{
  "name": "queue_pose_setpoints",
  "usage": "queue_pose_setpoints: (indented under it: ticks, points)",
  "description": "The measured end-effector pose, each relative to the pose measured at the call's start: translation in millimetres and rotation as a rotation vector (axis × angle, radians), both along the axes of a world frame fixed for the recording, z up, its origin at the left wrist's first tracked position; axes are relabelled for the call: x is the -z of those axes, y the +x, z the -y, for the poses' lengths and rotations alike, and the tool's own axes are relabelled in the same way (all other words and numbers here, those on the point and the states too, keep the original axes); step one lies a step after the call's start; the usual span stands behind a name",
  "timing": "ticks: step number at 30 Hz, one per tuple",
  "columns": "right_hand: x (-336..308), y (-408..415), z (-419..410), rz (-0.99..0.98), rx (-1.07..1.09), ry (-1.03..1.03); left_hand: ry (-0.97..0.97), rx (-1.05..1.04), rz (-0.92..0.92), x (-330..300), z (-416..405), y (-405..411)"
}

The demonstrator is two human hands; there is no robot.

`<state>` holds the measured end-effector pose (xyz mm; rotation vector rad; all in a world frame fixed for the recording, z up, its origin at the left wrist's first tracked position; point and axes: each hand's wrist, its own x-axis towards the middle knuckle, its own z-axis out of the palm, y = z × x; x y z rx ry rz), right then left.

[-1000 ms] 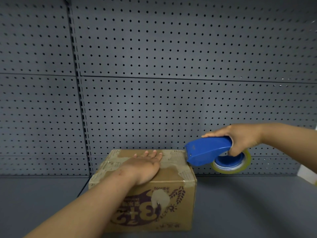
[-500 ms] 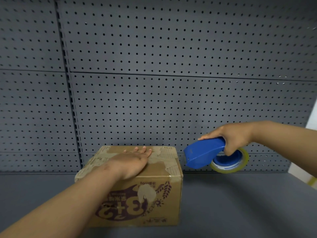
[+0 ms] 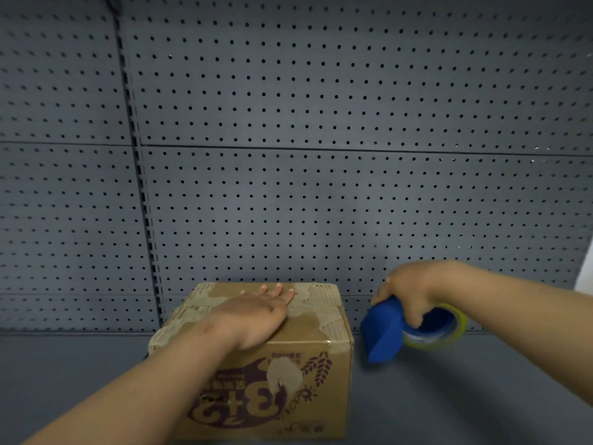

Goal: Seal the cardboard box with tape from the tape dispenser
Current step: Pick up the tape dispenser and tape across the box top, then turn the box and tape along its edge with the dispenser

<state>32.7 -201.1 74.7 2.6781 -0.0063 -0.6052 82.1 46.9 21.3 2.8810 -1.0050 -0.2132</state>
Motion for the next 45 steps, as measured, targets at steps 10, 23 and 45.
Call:
queue_pose_setpoints:
  ticks: [10,23,45]
  points:
    - [-27.6,-8.6,31.8,0.492,0.081,0.168,-0.003,0.040,0.025,2.6,-4.2,-5.0]
    - [-31.6,-24.2,10.2,0.740,-0.066,0.308,0.118,-0.105,0.240,-8.9,-8.7,-39.1]
    - [-30.1,-16.3,-30.0,0.929,-0.191,0.523,-0.007,0.144,0.034,-3.2,-79.4,14.1]
